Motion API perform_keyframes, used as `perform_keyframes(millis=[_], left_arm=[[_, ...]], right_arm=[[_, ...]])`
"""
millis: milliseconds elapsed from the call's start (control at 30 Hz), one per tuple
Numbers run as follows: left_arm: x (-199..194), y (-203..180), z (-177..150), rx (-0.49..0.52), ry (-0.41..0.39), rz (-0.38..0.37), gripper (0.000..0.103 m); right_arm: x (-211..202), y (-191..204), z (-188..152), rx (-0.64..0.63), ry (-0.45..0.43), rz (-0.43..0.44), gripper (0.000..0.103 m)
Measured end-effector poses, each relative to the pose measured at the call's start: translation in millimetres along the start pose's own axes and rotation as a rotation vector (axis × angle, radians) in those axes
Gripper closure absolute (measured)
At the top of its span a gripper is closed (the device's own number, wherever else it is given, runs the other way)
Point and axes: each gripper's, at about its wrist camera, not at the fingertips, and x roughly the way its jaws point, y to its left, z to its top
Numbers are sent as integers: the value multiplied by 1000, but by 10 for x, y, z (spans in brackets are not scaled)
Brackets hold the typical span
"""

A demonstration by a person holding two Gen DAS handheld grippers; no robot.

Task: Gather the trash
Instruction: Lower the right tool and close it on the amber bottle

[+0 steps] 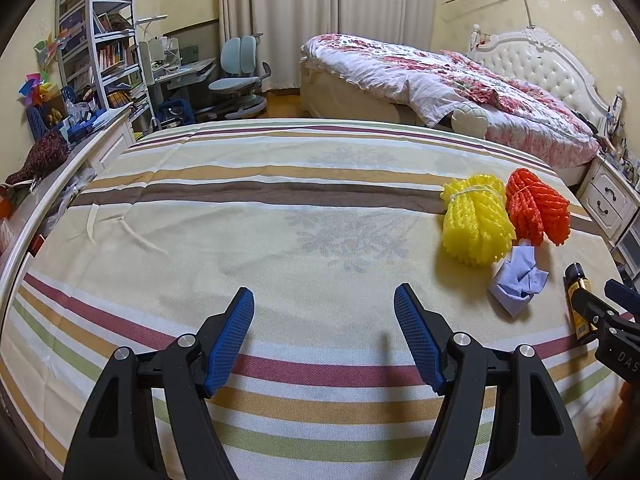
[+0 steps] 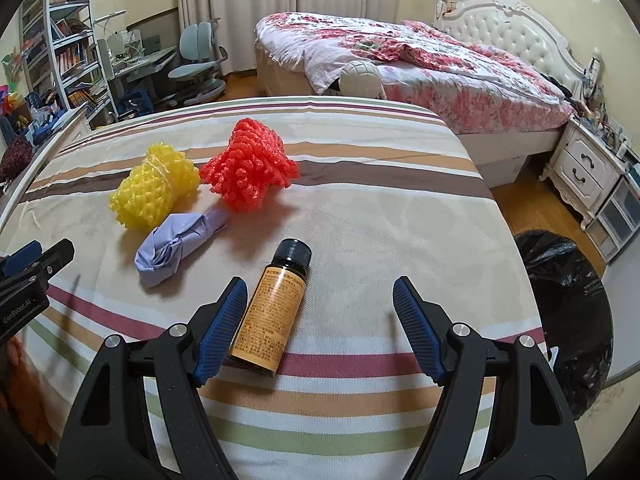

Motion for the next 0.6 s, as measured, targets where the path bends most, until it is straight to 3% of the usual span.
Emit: perform_keyframes(millis=[267, 400, 600], left_arm=[[-13, -16, -1, 10, -3, -1, 32], [-24, -32, 0, 22, -9, -9, 32], [-23, -97, 32, 30, -14, -38, 32]], right_arm=[[10, 39, 9, -18, 2, 16, 50], [43, 61, -21, -31, 26, 37, 75], [62, -3, -9, -20, 20, 39, 80]])
